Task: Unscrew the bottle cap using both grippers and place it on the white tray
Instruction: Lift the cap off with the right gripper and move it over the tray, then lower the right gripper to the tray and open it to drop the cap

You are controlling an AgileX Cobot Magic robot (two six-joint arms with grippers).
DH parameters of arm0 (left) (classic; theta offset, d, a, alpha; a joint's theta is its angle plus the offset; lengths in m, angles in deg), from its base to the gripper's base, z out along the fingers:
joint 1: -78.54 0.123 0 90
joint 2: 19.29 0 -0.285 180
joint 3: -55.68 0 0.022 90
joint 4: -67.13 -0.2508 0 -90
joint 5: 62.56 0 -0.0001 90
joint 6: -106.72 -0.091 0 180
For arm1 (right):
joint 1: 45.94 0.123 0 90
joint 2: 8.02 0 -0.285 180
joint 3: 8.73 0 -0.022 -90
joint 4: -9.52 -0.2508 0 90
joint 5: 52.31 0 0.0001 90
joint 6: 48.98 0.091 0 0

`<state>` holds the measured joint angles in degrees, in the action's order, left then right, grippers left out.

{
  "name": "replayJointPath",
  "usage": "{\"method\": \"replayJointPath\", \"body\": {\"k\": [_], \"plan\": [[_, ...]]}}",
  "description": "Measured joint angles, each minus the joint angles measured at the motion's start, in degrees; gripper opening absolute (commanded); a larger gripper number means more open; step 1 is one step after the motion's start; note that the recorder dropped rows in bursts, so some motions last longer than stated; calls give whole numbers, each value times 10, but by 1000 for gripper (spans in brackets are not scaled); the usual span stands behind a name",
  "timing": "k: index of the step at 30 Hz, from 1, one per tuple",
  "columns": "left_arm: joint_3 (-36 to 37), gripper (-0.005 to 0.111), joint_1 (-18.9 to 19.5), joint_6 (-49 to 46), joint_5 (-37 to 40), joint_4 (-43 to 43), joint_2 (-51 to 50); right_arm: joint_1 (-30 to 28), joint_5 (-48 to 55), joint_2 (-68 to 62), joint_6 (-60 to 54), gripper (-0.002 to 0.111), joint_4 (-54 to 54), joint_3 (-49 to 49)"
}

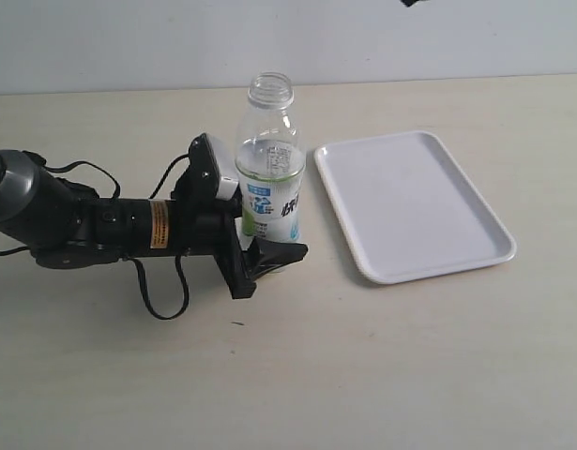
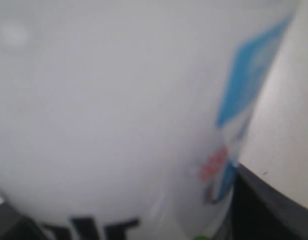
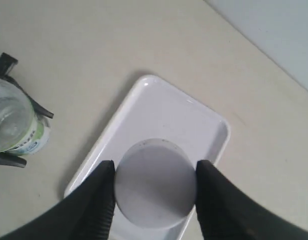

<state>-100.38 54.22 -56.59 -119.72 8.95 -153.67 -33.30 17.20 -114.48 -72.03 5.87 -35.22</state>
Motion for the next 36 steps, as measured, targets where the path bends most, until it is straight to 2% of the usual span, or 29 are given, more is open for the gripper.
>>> {"method": "replayJointPath", "body": {"k": [4,7,10,16,22,27,36], "plan": [[0,0,0,13,-16,5,-5,-27,1,4,27,0,1,26],[0,0,0,24,-25,5,-6,-31,-17,4,34,0,-1,85],[0,0,0,25,-66,-11,-22,-33,-115,4,38,0,-39,191],[0,0,17,23,-78,-29,-34,-33,-213,-36,47,0,-46,298],[0,0,17,-1,-81,-34,-42,-33,-310,-121,62,0,-49,312],[0,0,17,-2,-82,-34,-43,-33,-352,-183,94,0,-30,312],[0,0,17,-3,-82,-34,-43,-33,-412,-215,151,1,4,312]]}}
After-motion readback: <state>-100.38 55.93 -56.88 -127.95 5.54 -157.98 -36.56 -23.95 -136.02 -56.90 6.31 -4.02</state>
